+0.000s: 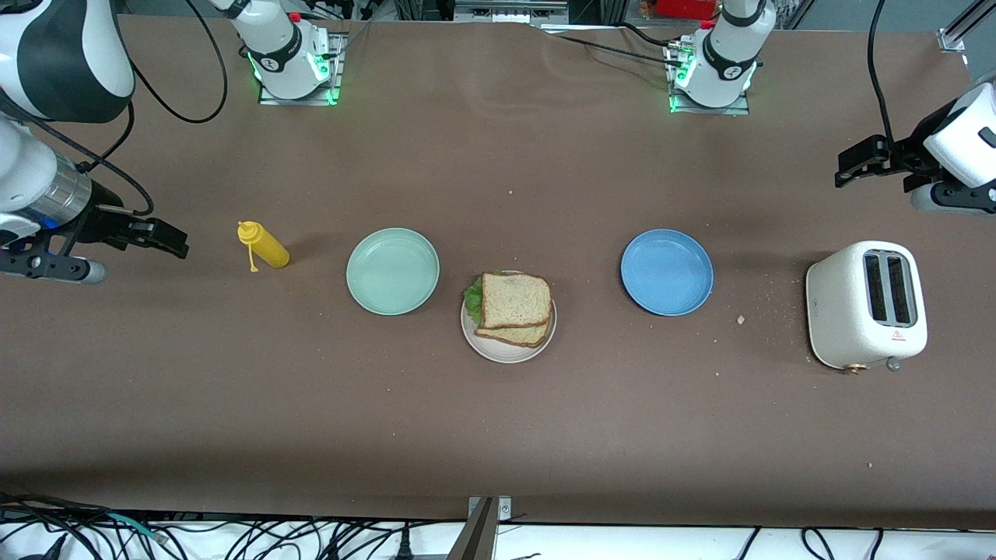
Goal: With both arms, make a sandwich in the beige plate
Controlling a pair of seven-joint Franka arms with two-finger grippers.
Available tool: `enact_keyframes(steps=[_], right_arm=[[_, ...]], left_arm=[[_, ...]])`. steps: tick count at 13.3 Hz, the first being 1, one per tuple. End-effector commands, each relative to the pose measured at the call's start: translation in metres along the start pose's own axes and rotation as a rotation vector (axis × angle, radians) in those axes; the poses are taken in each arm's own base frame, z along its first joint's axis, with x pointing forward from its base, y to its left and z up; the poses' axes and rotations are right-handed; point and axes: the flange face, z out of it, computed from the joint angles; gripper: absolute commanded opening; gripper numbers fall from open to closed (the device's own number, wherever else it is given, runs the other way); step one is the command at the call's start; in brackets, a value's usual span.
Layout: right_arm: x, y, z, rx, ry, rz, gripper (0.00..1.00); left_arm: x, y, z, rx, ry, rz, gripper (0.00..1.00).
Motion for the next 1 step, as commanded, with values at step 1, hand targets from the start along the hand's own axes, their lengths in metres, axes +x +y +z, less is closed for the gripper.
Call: enact_keyframes(steps=[1], right_arm=[[-0.002, 0.0005, -0.0025, 0.018, 0.005, -0.005, 1.0]], left_arm=[[0.0038, 0.0019, -0.0018, 0.012, 0.024, -0.003, 1.0]])
